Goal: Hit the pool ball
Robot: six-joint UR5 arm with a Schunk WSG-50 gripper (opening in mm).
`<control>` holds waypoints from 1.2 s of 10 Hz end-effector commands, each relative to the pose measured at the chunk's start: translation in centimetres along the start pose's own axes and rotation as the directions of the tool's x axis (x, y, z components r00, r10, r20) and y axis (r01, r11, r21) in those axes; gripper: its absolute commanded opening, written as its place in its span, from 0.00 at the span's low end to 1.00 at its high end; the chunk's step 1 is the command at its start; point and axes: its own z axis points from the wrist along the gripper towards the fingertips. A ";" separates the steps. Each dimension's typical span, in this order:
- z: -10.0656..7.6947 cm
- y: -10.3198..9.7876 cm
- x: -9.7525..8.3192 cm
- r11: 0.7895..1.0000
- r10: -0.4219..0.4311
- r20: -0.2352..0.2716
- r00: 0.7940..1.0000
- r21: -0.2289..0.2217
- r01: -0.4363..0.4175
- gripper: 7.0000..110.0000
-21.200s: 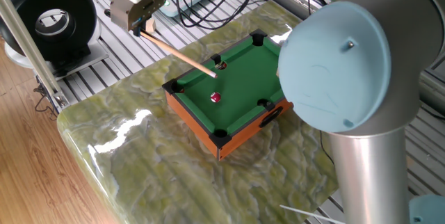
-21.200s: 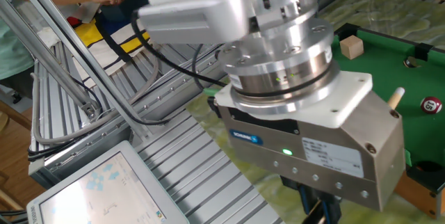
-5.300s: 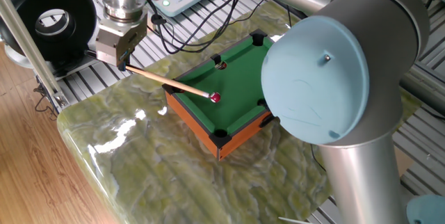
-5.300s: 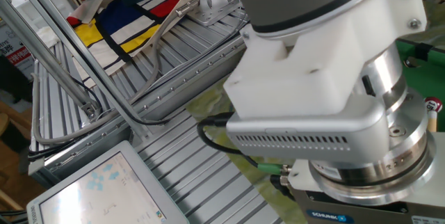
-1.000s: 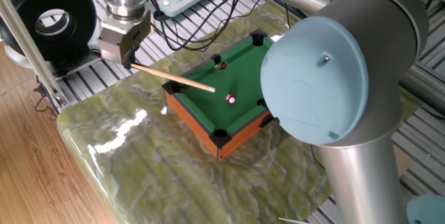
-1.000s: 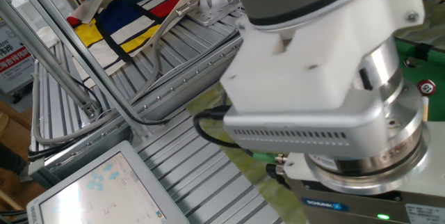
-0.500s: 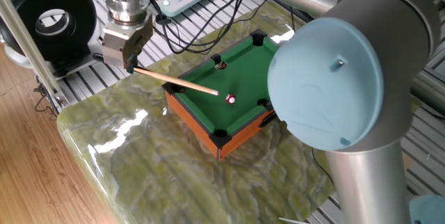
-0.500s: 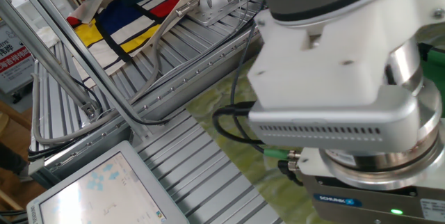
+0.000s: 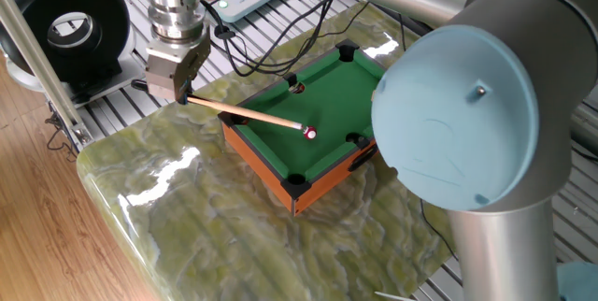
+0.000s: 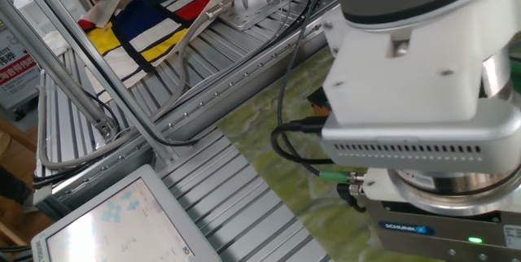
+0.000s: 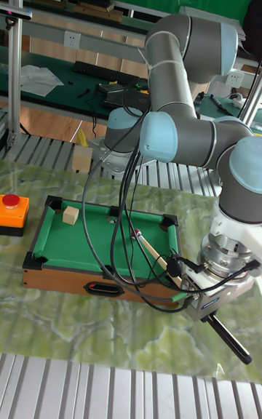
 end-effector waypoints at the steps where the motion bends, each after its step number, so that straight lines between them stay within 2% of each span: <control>1: 0.1 0.9 0.7 1.000 -0.014 -0.001 1.000 -0.018 0.014 0.00; 8: 0.1 1.5 0.9 0.999 -0.034 0.006 0.999 -0.034 0.034 0.00; 12: -0.6 2.4 -0.6 0.996 -0.026 0.038 0.999 -0.086 0.029 0.00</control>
